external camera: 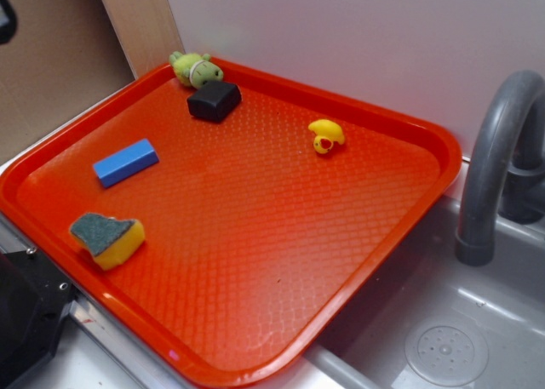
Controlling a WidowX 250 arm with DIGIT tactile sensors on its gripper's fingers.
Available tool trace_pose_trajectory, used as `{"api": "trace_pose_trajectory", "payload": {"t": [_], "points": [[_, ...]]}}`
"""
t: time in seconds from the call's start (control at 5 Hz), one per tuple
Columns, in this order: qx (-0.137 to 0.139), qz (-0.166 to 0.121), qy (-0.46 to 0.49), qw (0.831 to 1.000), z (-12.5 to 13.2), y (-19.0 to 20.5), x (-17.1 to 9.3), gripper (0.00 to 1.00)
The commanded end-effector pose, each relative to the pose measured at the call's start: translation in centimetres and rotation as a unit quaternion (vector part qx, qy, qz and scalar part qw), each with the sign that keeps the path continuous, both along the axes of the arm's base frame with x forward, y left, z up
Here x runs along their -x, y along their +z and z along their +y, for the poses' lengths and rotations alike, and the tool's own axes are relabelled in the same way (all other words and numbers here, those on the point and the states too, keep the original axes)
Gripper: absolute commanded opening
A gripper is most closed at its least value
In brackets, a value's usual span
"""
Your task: Grab the yellow duck.
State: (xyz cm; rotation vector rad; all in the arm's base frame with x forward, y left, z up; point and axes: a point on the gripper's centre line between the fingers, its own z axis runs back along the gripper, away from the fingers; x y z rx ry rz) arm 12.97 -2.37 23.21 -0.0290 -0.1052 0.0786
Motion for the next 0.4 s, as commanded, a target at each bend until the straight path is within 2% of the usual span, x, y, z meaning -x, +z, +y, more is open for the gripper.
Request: {"api": "trace_pose_trajectory", "payload": {"t": [0.0,0.2], "points": [[0.025,-0.012,0.009,1.000,-1.3,-1.1,-6.2,1.00],[0.019,-0.013,0.024,0.999,-2.5,-3.2,-9.2,1.00]]}}
